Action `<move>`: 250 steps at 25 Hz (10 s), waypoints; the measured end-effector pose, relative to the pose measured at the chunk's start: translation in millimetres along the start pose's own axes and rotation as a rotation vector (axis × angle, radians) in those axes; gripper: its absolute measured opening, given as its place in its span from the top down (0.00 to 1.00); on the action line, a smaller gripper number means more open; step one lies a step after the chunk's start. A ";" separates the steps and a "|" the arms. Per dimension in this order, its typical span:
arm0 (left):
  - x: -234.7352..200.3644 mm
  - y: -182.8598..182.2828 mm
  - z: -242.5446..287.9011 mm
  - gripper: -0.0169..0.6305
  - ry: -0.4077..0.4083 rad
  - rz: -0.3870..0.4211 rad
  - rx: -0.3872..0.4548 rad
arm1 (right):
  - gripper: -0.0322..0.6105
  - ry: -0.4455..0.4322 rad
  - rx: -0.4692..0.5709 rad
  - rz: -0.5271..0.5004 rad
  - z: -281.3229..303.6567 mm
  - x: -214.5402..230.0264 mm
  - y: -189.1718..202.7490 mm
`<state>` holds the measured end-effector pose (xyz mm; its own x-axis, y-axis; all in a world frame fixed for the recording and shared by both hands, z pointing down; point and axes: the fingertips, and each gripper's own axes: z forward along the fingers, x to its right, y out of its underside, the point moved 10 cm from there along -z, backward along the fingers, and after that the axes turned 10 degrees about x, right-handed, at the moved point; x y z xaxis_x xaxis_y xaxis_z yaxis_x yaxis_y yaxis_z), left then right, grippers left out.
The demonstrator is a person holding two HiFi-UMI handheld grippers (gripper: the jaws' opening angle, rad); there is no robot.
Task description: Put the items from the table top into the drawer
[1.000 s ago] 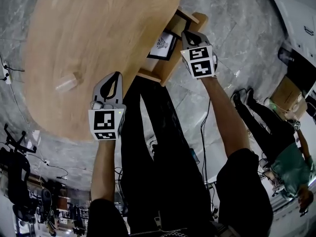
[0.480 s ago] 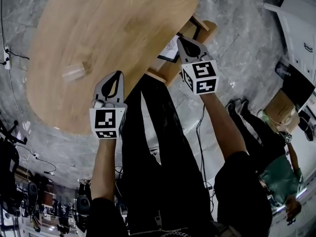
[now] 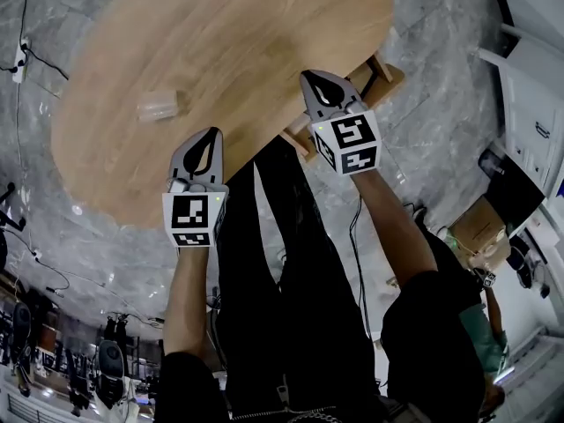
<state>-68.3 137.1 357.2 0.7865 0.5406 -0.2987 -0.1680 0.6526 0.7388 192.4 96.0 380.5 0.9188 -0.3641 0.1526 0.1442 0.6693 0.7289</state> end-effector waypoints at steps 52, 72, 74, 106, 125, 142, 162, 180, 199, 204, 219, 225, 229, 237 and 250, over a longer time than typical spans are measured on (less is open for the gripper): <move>-89.5 90.6 -130.9 0.80 -0.229 -0.432 0.184 | 0.74 -0.957 -0.461 -1.441 154.1 -295.0 -85.0; -84.3 134.1 -162.9 0.80 -0.311 -0.509 0.206 | 0.92 -0.971 -0.707 -1.525 169.5 -312.8 -76.4; -84.0 128.8 -160.2 0.80 -0.301 -0.495 0.214 | 0.92 -0.964 -0.668 -1.499 163.5 -308.7 -80.7; -16.2 29.9 -28.5 0.80 0.131 -0.137 0.004 | 0.92 -0.534 -0.365 -0.893 29.6 -97.1 -58.9; 41.7 24.5 32.6 0.80 0.373 0.029 -0.140 | 0.92 -0.281 -0.323 -0.552 -50.5 -29.8 18.6; 55.4 29.7 57.1 0.80 0.463 0.078 -0.240 | 0.92 0.139 -0.172 -0.154 -59.0 -47.5 117.1; 46.1 37.8 72.3 0.80 0.459 0.031 -0.275 | 0.91 0.446 -0.186 0.192 -18.4 -46.5 166.0; 36.0 41.0 61.8 0.80 0.477 0.030 -0.288 | 0.91 0.450 -0.295 0.345 -7.2 -57.7 168.8; 41.4 37.7 47.7 0.80 0.459 0.050 -0.255 | 0.91 0.382 -0.368 0.357 -37.7 -89.6 193.7; 45.5 34.6 43.9 0.80 0.462 0.060 -0.251 | 0.91 0.359 -0.351 0.401 -43.9 -82.9 199.6; 62.7 14.7 36.9 0.80 0.460 0.099 -0.212 | 0.93 0.326 -0.281 0.302 -72.5 -71.6 167.8; 65.3 -17.1 27.8 0.80 0.408 0.149 -0.167 | 0.94 0.285 -0.149 0.318 -89.5 -66.5 117.9; 61.0 -51.8 22.1 0.80 0.329 0.177 -0.078 | 0.94 0.269 0.020 0.300 -105.9 -61.1 55.0; 58.2 -129.9 -0.2 0.80 0.151 0.211 0.164 | 0.94 0.258 0.283 0.279 -134.4 -60.5 -45.0; 70.6 -199.2 -50.1 0.95 0.130 0.268 0.301 | 0.94 0.280 0.322 0.220 -157.6 -77.1 -127.8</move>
<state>-9.1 71.9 158.7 0.6542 0.7448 -0.1316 -0.1602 0.3065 0.9383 161.0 140.7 170.4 0.9847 -0.0184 0.1735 -0.1457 0.4602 0.8758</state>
